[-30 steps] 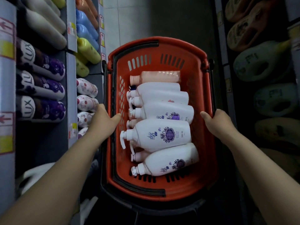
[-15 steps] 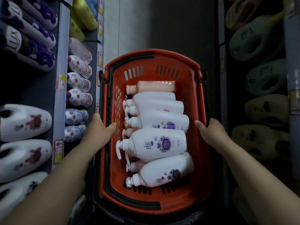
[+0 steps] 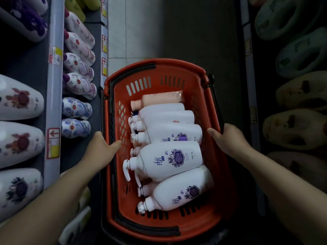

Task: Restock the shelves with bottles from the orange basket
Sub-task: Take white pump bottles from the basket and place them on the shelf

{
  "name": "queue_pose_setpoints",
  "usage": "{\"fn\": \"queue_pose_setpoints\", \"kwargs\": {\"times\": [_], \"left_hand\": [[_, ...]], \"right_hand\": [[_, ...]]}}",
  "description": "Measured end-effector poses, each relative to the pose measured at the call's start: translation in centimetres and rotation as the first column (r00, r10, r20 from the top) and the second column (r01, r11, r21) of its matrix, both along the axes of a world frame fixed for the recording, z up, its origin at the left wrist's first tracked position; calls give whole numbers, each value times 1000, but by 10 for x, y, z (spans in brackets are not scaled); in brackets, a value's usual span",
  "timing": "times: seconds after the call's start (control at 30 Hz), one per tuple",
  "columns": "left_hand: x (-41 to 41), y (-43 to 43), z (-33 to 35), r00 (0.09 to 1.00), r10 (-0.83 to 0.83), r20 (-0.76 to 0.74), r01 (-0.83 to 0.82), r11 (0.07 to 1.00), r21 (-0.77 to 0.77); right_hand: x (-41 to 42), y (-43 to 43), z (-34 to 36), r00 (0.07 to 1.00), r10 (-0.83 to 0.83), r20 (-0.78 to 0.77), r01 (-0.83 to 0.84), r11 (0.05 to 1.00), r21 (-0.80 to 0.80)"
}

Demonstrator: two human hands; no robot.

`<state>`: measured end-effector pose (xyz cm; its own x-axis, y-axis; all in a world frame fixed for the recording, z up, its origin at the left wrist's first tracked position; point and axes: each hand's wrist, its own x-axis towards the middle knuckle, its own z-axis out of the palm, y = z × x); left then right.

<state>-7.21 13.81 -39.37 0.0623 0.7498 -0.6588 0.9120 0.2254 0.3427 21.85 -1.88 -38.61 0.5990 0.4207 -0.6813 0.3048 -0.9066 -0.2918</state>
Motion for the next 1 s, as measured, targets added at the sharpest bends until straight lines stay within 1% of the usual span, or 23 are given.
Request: {"fn": "queue_pose_setpoints", "kwargs": {"times": [0.13,0.3,0.43,0.57,0.63,0.73,0.83,0.93,1.0], "left_hand": [[-22,-12,-34,1000,4,20,-4,1000,0],[-32,-24,-68,999,-26,25,25,1000,12],[-38,-14,-97,997,-76,10,76,997,19],[-44,-2,-124,993,-117,-32,117,993,3],[-49,2,-138,991,-125,-47,124,992,-18],[-57,-1,-161,991,-109,-72,106,993,-43],[-62,-7,-186,992,-79,-104,72,995,-68],[-65,-9,-203,997,-44,-65,41,998,-45],[-68,-12,-202,998,-14,-53,11,999,-48]], "right_hand": [[-15,-9,-32,998,54,-9,-54,998,-7],[-38,-25,-67,991,135,9,-133,986,-105],[-51,-29,-97,995,95,-36,-97,992,-74],[-61,-26,-121,989,96,-113,-108,989,-105],[-66,-24,-136,988,108,-114,-121,985,-120],[-77,-19,-163,984,120,-133,-142,974,-175],[-84,-13,-189,983,97,-156,-128,971,-202],[-83,-10,-203,987,63,-149,-94,972,-216],[-83,-11,-201,987,48,-150,-80,973,-216]]}}
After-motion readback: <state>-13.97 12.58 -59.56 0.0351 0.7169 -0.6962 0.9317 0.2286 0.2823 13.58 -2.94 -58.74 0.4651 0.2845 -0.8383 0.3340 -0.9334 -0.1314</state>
